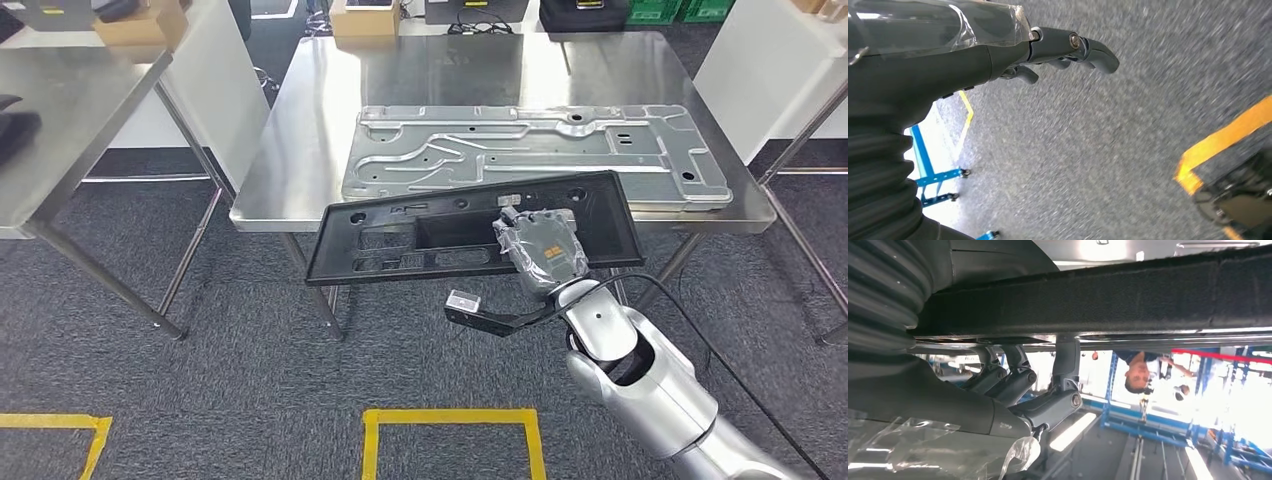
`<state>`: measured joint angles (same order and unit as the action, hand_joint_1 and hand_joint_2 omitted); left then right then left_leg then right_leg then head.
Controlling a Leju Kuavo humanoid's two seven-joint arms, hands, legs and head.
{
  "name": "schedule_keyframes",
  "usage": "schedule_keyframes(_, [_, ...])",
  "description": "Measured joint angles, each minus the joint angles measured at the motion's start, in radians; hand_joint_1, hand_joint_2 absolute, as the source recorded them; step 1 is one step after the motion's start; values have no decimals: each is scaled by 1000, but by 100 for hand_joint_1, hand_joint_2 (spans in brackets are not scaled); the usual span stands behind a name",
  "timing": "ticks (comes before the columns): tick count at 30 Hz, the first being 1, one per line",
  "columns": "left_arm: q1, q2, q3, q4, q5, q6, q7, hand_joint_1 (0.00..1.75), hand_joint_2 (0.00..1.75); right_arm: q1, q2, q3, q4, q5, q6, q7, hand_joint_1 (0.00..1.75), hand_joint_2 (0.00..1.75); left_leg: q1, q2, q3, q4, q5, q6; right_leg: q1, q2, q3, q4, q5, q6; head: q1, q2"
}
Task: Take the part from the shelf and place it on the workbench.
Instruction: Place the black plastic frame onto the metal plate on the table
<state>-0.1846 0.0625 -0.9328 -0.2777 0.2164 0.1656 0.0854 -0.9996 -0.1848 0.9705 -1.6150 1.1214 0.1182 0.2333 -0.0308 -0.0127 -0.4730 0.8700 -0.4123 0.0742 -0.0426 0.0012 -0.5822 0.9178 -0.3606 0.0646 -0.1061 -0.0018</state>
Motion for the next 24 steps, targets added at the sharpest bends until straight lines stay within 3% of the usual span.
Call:
schedule_keyframes(2, [-1, 1, 0, 0, 0, -1, 0, 0, 175, 0, -2, 0, 0, -3, 0, 0, 175, 175, 0, 0, 0, 5, -10, -3, 0, 2, 2, -1, -11, -11, 0, 0])
schedule_keyframes(4, [-1, 1, 1, 0, 0, -3, -2, 0, 175, -2, -3, -1, 0, -14, 2, 1, 175, 175, 6, 2, -17, 47, -36, -14, 0, 4, 7, 0, -18, -21, -1, 0])
schedule_keyframes(5, [-1, 1, 1, 0, 1, -3, -2, 0, 175, -4, -3, -2, 0, -20, 4, 2, 175, 175, 11, 3, -43, 100, -59, -22, -1, 5, 11, 0, -22, -25, -1, 0])
schedule_keyframes(7, [-3, 1, 2, 0, 1, -4, -3, 0, 175, -5, -3, -3, 0, -29, 7, 3, 175, 175, 19, 4, -130, 257, -115, -37, 1, 5, 17, -1, -30, -29, -1, 0])
schedule_keyframes(8, [-2, 1, 2, 0, 1, -5, -3, 0, 175, -5, -3, -2, 0, -31, 7, 3, 175, 175, 22, 4, -175, 326, -131, -40, 1, 5, 22, 0, -34, -30, -1, 0])
schedule_keyframes(9, [0, 1, 2, 0, 1, -6, -3, 0, 175, -4, -3, -2, 0, -34, 7, 3, 175, 175, 23, 5, -206, 362, -130, -40, 2, 6, 27, -1, -40, -29, -1, 0])
schedule_keyframes(10, [1, 1, 2, 0, 1, -7, -3, 0, 175, -3, -3, -2, 0, -37, 7, 3, 175, 175, 22, 5, -216, 355, -106, -37, 3, 6, 35, -1, -45, -29, -1, 0])
schedule_keyframes(11, [2, 1, 2, 0, 1, -8, -3, 0, 175, -3, -3, -2, 0, -41, 7, 3, 175, 175, 19, 5, -205, 305, -63, -28, 5, 7, 45, -2, -51, -29, -1, 0])
schedule_keyframes(13, [1, 6, 2, 1, 0, -8, -3, 0, 175, -2, -3, -4, 0, -52, 6, 5, 175, 175, 3, 4, -151, 141, 42, 7, 6, 7, 67, -9, -61, -28, -1, 0])
schedule_keyframes(14, [0, 8, 2, 1, 0, -9, -3, 0, 175, -2, -4, -6, 0, -59, 5, 6, 175, 175, -8, 4, -125, 72, 76, 26, 6, 9, 75, -14, -65, -26, -1, 0])
schedule_keyframes(15, [-1, 12, 3, 2, 0, -9, -2, 0, 175, 1, -5, -8, 0, -65, 4, 6, 175, 175, -17, 4, -108, 29, 93, 39, 6, 10, 80, -17, -69, -24, -1, 0])
schedule_keyframes(16, [-1, 16, 3, 2, 0, -10, -1, 0, 175, 3, -6, -10, 0, -71, 3, 6, 175, 175, -22, 6, -100, 9, 94, 43, 7, 12, 82, -19, -72, -20, -1, 0])
schedule_keyframes(18, [-2, 18, 3, 3, -1, -10, 0, 0, 175, 8, -7, -14, 0, -78, -1, 6, 175, 175, -19, 8, -88, -4, 88, 33, 11, 12, 85, -17, -83, -13, -1, 0])
schedule_keyframes(20, [-4, 18, 3, 3, -1, -10, -1, 0, 175, 7, -7, -18, -3, -77, -7, 7, 175, 175, -10, 10, -75, -16, 85, 29, 15, 9, 66, 34, -115, -7, -1, 0])
schedule_keyframes(23, [-6, 15, 3, 3, -2, -11, -1, 0, 175, 10, -8, -20, -8, -61, -15, 10, 175, 175, -5, 9, -62, -17, 74, 32, 19, 7, -50, 247, -201, -2, -1, 0])
schedule_keyframes(24, [-5, 13, 3, 3, -2, -11, -1, 0, 175, 13, -9, -20, -8, -54, -14, 12, 175, 175, -4, 8, -58, -16, 68, 31, 19, 7, -85, 297, -208, 0, -1, 0])
